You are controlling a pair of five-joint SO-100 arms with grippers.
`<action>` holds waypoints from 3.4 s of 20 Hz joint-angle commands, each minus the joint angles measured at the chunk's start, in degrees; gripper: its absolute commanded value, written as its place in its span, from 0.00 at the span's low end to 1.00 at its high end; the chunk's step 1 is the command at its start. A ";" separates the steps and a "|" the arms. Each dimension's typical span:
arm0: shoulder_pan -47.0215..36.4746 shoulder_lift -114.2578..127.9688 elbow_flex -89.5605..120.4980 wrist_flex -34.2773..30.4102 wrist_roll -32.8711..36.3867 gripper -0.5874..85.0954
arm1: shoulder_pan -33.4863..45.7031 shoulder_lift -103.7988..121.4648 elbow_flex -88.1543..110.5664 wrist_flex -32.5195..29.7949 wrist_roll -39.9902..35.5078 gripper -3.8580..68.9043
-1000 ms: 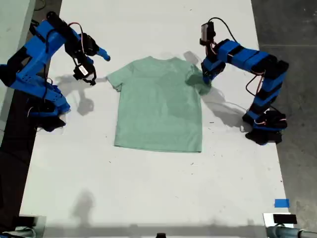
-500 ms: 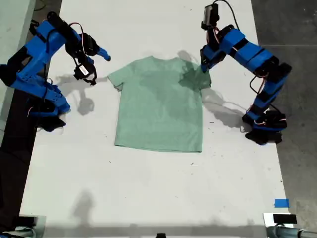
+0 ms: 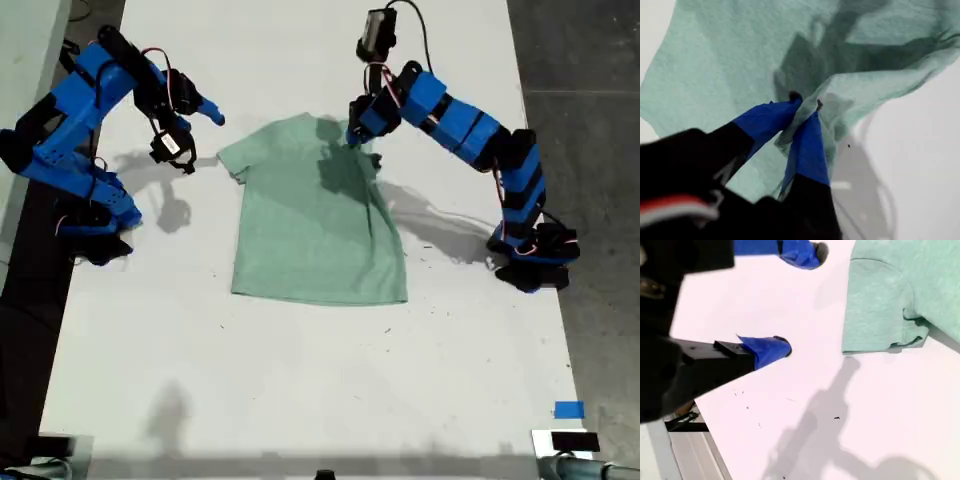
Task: Fold t-shirt
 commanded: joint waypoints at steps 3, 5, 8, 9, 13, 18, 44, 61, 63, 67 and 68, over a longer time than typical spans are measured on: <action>1.05 0.00 -0.35 -0.79 0.35 0.34 | -3.08 -7.56 -3.87 -12.22 5.54 0.04; 1.14 0.00 0.00 -0.88 0.35 0.34 | -4.31 -10.28 -3.96 -16.44 7.47 0.04; 1.05 -0.26 0.97 -1.85 0.35 0.35 | -5.19 -7.73 -4.22 -19.69 6.86 0.07; 1.05 -0.53 0.97 -1.93 0.35 0.35 | -4.75 -5.98 -4.22 -19.25 6.68 0.26; 1.76 -1.14 0.97 -2.55 0.00 0.35 | 0.62 2.46 -4.13 -10.11 3.08 0.37; 2.55 -1.32 1.32 -2.72 -0.26 0.35 | 9.93 15.29 -2.20 7.38 -3.16 0.32; -4.13 -42.98 -11.34 -15.56 0.26 0.01 | 4.83 58.80 48.43 3.96 0.09 0.21; 7.82 -32.52 -23.47 -17.58 -1.67 0.01 | 4.92 62.14 54.14 1.76 1.23 0.18; 10.81 -40.87 -36.04 -15.29 -1.49 0.01 | 4.83 63.02 55.20 1.76 1.67 0.18; 12.66 -51.50 -52.47 -12.39 -0.79 0.01 | 4.92 66.97 58.97 1.76 2.55 0.17; 12.13 -51.77 -52.47 -12.92 -0.97 0.01 | 5.10 67.94 59.94 1.76 2.72 0.17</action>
